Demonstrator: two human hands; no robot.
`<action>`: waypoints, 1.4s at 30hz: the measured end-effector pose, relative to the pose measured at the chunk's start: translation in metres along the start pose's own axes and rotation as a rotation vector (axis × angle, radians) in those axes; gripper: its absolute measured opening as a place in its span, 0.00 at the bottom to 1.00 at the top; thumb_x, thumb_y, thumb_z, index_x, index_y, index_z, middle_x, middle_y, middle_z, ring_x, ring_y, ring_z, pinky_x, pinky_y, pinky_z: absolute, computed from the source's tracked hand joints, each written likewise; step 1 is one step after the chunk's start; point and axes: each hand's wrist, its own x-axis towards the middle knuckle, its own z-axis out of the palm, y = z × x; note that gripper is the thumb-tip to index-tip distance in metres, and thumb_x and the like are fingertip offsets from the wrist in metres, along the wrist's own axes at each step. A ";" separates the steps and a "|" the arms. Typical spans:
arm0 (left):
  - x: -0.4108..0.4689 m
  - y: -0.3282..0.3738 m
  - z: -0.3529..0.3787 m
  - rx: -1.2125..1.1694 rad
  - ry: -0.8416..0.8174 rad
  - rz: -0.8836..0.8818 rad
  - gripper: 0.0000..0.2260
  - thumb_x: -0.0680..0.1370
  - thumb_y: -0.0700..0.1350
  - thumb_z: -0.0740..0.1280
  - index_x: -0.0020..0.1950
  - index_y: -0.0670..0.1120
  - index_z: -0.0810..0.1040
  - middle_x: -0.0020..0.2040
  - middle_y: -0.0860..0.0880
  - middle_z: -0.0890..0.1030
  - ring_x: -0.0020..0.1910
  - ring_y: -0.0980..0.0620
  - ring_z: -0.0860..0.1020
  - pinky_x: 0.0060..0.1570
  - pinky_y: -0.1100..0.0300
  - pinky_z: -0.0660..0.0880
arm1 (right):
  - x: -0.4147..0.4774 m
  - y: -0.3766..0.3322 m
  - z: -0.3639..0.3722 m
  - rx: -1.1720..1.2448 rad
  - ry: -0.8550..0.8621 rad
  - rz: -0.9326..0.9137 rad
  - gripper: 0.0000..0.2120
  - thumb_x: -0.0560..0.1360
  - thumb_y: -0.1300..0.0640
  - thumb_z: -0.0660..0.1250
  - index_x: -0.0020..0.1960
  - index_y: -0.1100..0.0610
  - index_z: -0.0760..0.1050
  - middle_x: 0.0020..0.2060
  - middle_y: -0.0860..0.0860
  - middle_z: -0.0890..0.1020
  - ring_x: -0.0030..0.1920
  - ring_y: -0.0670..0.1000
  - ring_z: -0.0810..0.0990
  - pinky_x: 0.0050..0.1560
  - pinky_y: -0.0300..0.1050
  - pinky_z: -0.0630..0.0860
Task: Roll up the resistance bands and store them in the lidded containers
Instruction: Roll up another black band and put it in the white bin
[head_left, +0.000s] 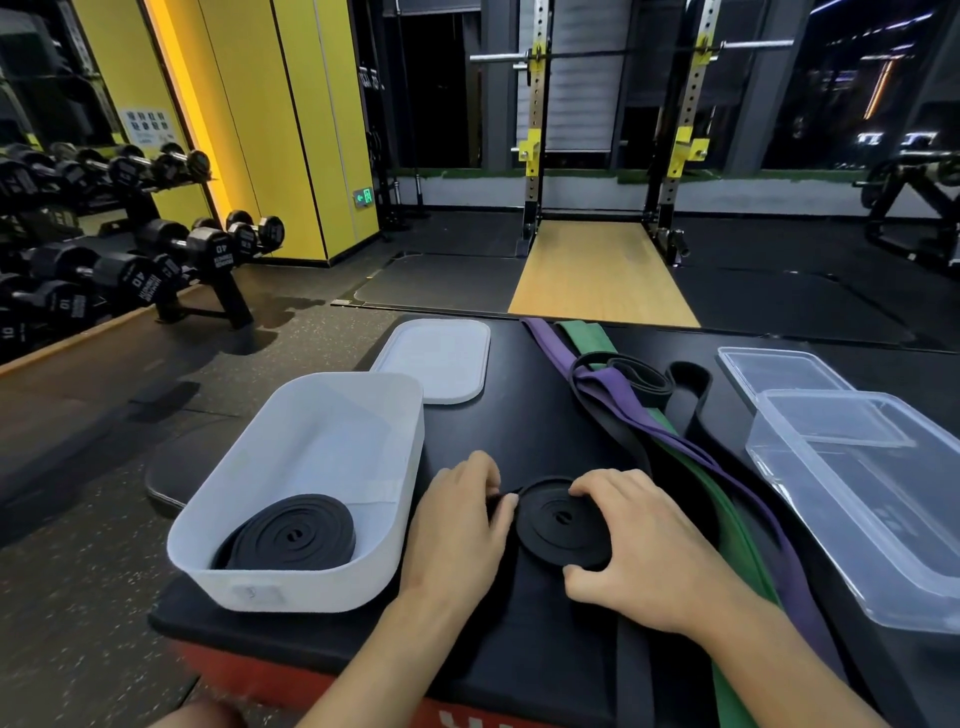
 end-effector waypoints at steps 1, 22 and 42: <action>0.000 0.000 0.000 0.007 -0.020 0.016 0.02 0.83 0.49 0.66 0.55 0.54 0.74 0.48 0.58 0.76 0.51 0.54 0.73 0.49 0.58 0.72 | 0.000 0.000 0.000 -0.011 -0.007 -0.005 0.40 0.63 0.32 0.63 0.73 0.43 0.64 0.63 0.33 0.68 0.66 0.40 0.64 0.69 0.40 0.66; 0.001 -0.009 0.008 -0.117 -0.019 0.044 0.07 0.82 0.47 0.69 0.54 0.55 0.86 0.47 0.60 0.77 0.48 0.61 0.78 0.52 0.62 0.76 | -0.004 -0.007 0.002 -0.153 -0.012 0.031 0.47 0.67 0.29 0.56 0.82 0.47 0.56 0.67 0.39 0.60 0.69 0.44 0.60 0.77 0.42 0.52; 0.002 -0.016 0.011 -0.274 -0.023 -0.010 0.05 0.77 0.49 0.75 0.51 0.56 0.88 0.51 0.63 0.83 0.54 0.63 0.80 0.56 0.59 0.79 | 0.008 -0.006 0.009 -0.207 0.027 0.122 0.52 0.57 0.12 0.52 0.70 0.43 0.66 0.57 0.40 0.67 0.65 0.47 0.66 0.76 0.49 0.52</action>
